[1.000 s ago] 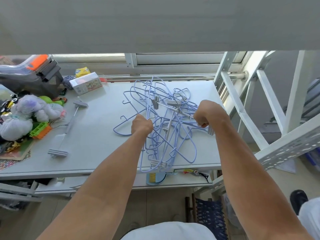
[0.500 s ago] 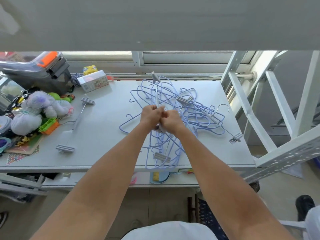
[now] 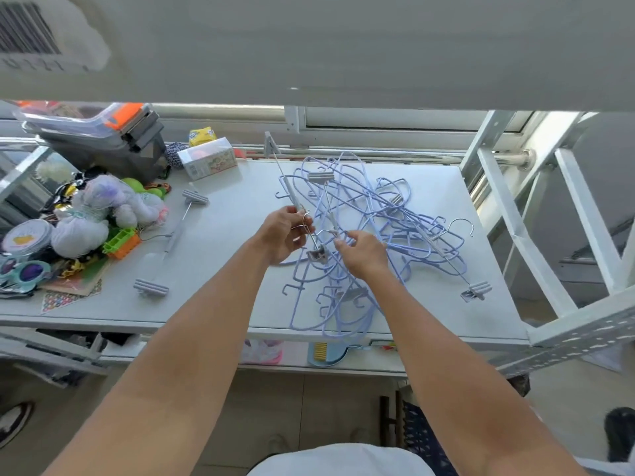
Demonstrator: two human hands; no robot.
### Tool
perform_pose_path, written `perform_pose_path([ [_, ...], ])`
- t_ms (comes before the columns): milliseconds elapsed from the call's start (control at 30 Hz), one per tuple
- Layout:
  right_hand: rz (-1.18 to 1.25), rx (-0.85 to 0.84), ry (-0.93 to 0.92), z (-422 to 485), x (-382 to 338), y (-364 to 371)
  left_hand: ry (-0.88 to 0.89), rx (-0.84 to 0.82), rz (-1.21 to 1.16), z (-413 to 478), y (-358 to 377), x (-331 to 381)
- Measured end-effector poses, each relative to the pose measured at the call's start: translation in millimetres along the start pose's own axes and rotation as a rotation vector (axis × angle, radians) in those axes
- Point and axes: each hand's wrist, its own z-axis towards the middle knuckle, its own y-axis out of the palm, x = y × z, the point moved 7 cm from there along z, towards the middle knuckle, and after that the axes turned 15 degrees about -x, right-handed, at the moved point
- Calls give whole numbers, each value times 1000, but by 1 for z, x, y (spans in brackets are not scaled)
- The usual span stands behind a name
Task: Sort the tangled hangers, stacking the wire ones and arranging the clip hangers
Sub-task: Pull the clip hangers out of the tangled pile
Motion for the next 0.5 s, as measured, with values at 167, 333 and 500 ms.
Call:
perform_pose_path([
  [167,-55,45,78,6,0,-3,28,-84,-12,1,7,4],
  [333,270,-70,-7,12,-9,6,36,-167,-110,4,18,2],
  [500,487,16,-51,12,-2,-12,107,-105,-150,10,22,9],
])
